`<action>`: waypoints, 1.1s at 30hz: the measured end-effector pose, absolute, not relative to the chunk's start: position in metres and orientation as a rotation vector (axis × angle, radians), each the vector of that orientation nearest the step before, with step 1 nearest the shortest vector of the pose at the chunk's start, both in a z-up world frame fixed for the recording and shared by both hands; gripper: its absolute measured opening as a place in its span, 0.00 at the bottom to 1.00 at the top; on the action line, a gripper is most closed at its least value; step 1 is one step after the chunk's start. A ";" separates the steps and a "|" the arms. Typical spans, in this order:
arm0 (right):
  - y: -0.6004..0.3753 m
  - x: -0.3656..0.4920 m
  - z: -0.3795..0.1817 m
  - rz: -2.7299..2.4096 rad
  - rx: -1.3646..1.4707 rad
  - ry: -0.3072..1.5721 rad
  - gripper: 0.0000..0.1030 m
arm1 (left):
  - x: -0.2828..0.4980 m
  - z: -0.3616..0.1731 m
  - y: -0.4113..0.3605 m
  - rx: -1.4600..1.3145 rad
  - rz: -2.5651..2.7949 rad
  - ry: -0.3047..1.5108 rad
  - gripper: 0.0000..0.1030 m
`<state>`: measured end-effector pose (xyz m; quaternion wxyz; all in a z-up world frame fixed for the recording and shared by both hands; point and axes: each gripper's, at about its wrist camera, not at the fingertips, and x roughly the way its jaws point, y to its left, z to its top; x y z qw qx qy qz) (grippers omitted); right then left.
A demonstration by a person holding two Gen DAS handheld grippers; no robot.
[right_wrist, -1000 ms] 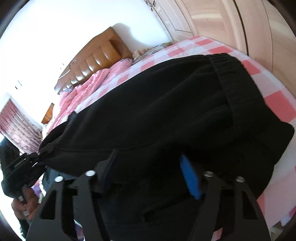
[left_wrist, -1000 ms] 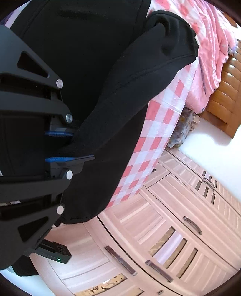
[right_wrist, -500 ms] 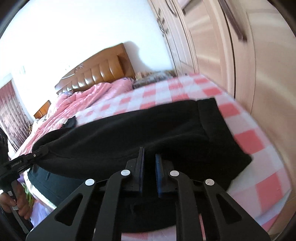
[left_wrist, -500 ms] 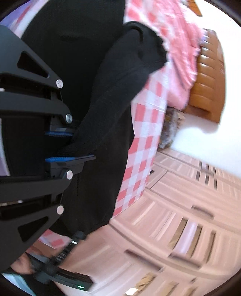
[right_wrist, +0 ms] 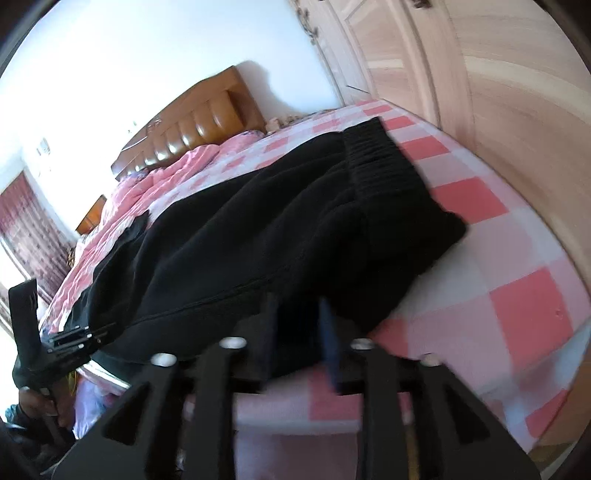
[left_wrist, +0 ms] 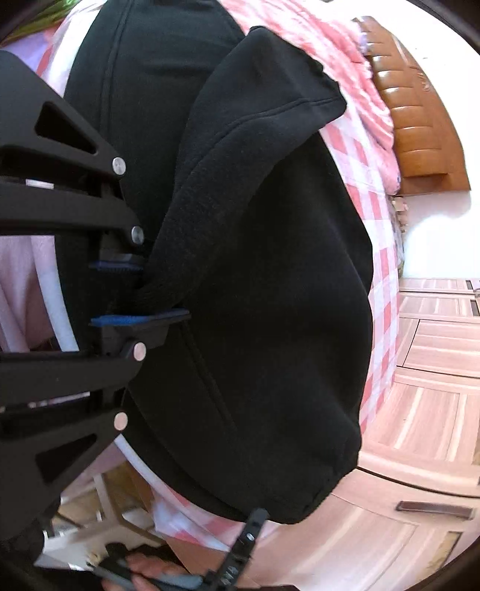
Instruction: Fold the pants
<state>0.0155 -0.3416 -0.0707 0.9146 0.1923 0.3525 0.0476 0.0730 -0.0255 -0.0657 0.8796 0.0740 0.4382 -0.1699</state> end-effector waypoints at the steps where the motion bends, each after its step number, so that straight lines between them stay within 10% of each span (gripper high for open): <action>1: -0.345 0.011 -0.066 0.079 0.387 0.708 0.55 | 0.073 -0.065 -0.027 0.163 -0.351 0.913 0.19; 2: -0.347 0.007 -0.061 0.062 0.372 0.689 0.66 | 0.072 -0.065 -0.027 0.173 -0.348 0.910 0.19; 14: -0.396 0.038 -0.067 -0.080 0.537 0.628 0.67 | 0.072 -0.066 -0.029 0.193 -0.352 0.906 0.19; 17: -0.392 0.042 -0.062 -0.078 0.483 0.620 0.50 | 0.072 -0.066 -0.030 0.190 -0.351 0.906 0.19; 25: -0.393 0.049 -0.073 -0.055 0.481 0.663 0.52 | 0.071 -0.066 -0.029 0.187 -0.358 0.906 0.20; 33: -0.372 0.036 -0.022 -0.073 0.291 0.554 0.31 | 0.071 -0.065 -0.027 0.184 -0.362 0.910 0.20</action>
